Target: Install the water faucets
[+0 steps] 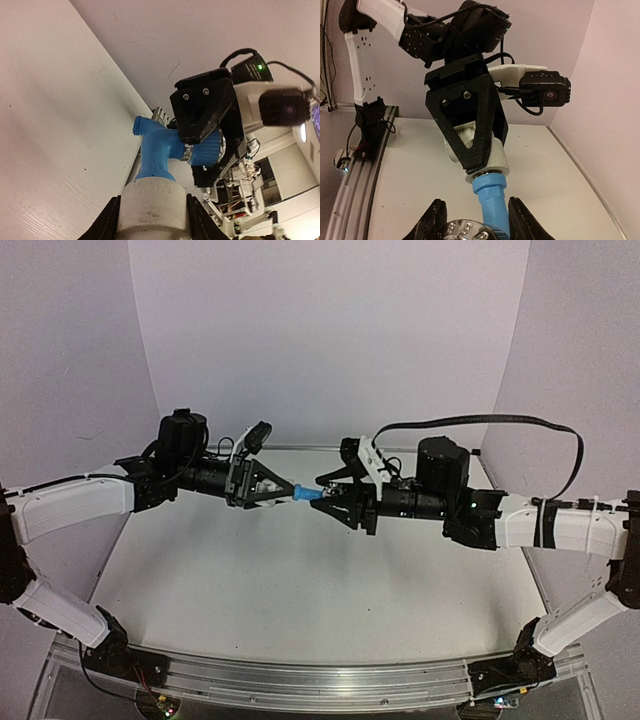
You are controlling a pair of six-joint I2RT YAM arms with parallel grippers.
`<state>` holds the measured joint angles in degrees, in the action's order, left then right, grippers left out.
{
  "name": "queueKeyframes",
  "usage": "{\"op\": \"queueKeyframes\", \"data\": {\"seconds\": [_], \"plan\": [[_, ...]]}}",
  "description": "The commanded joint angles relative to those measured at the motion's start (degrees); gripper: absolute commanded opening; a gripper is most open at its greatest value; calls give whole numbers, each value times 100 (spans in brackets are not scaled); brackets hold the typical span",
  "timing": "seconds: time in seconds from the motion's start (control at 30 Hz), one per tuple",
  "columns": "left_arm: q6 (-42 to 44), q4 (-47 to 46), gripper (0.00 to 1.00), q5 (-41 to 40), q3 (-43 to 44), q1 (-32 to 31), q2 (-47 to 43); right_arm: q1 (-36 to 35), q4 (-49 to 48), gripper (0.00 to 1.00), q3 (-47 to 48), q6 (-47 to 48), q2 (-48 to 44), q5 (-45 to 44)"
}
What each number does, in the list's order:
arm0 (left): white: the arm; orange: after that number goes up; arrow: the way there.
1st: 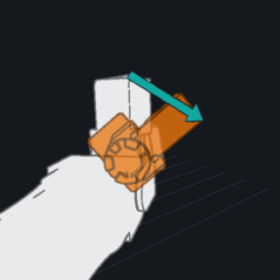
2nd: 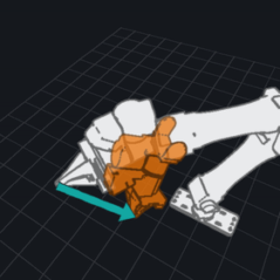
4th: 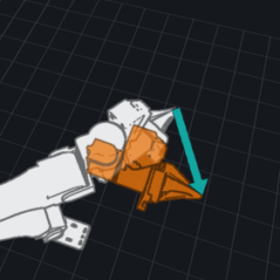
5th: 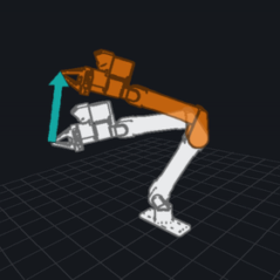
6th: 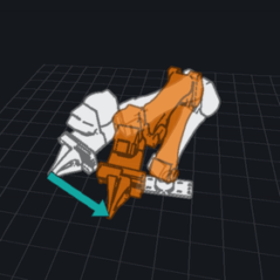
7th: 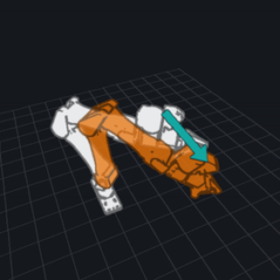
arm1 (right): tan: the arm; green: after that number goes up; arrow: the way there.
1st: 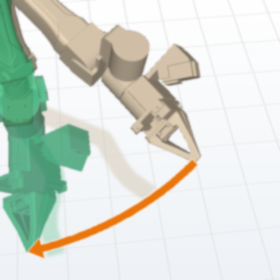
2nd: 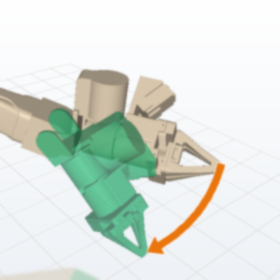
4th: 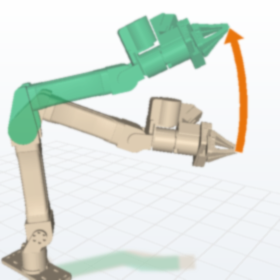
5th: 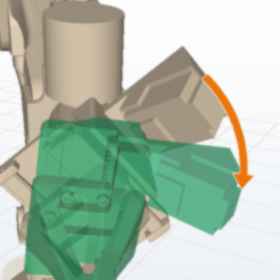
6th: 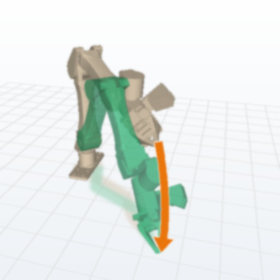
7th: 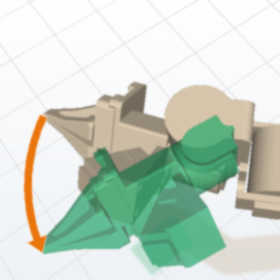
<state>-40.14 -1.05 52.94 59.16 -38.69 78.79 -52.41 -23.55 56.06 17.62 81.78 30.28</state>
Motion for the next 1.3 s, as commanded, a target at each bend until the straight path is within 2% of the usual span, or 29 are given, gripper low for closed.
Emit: {"op": "queueKeyframes", "data": {"seconds": [0.0,0.23,0.4,0.5,0.6,0.63,0.67,0.73,0.87,0.93,1.03,1.27], "plan": [[2018,-550,0,677,-15,-233,-648,109,534,0,514,-1425,-37,353],[3754,-547,0,1157,22,-245,-930,355,1110,0,1137,-2625,237,1402],[4870,-546,0,1315,161,-245,-894,457,1585,0,1521,-3050,409,1663],[5139,-543,0,1344,293,-236,-741,474,1706,0,1600,-3100,414,1634],[5061,-529,0,1412,449,-207,-519,476,1823,0,1617,-3090,349,1288],[5002,-525,0,1416,461,-194,-480,473,1851,7,1616,-3077,311,1193],[4925,-520,0,1397,459,-171,-455,475,1895,25,1608,-3039,275,1080],[4772,-523,0,1314,392,-123,-476,474,2015,47,1576,-2925,185,900],[4560,-522,0,830,61,-69,-754,474,2228,76,1510,-2668,-15,780],[4323,-535,0,656,-59,-69,-824,471,2316,87,1457,-2593,-166,728],[3724,-549,0,285,-202,-69,-835,472,2355,97,1328,-2546,-443,588],[2111,-671,0,-750,-675,-60,-575,473,2355,98,1038,-2518,-1169,336]]}}
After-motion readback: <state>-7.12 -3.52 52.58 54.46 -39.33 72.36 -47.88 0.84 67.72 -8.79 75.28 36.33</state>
